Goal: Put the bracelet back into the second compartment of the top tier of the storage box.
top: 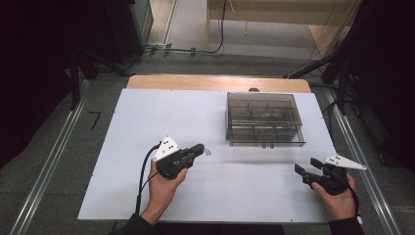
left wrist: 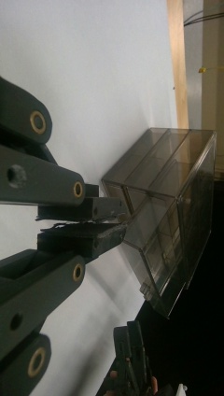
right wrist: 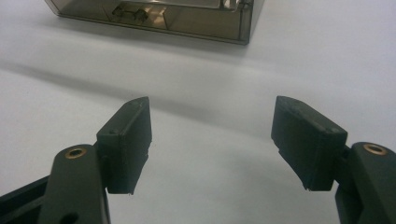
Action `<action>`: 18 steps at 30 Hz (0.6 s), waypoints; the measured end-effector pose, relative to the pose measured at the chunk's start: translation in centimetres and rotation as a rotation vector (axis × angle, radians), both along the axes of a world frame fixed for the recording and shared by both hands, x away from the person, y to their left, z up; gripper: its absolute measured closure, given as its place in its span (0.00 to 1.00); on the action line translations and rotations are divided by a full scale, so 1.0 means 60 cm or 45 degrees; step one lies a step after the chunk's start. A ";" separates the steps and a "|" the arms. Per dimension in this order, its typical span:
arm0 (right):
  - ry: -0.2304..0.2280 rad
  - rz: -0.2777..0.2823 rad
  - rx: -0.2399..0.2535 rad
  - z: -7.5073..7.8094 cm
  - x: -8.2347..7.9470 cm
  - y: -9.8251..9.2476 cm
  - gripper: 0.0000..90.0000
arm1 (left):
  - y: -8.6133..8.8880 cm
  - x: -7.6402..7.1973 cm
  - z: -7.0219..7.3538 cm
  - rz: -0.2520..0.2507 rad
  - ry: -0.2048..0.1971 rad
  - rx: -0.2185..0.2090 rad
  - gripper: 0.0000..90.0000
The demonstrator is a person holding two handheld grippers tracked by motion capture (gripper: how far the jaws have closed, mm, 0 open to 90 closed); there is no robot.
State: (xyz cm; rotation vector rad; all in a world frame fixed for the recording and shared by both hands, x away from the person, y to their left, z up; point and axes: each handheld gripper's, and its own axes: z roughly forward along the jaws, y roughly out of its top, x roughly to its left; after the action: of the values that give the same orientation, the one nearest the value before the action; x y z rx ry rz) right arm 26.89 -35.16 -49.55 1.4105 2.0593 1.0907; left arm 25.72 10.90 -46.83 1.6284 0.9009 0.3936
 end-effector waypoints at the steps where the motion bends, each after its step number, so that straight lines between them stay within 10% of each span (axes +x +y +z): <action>1: 0.001 -0.001 0.001 0.000 0.000 0.000 0.30 | -0.002 0.001 0.001 -0.003 -0.002 -0.004 0.97; 18: 0.006 -0.001 -0.001 -0.001 0.000 0.000 0.30 | -0.036 0.017 0.013 -0.045 -0.020 -0.040 0.97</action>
State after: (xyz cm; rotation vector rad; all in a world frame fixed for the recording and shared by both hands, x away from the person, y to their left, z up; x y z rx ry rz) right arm 26.91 -35.19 -49.59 1.4149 2.0620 1.0867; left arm 26.76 8.73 -46.06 1.6081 0.8616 0.3658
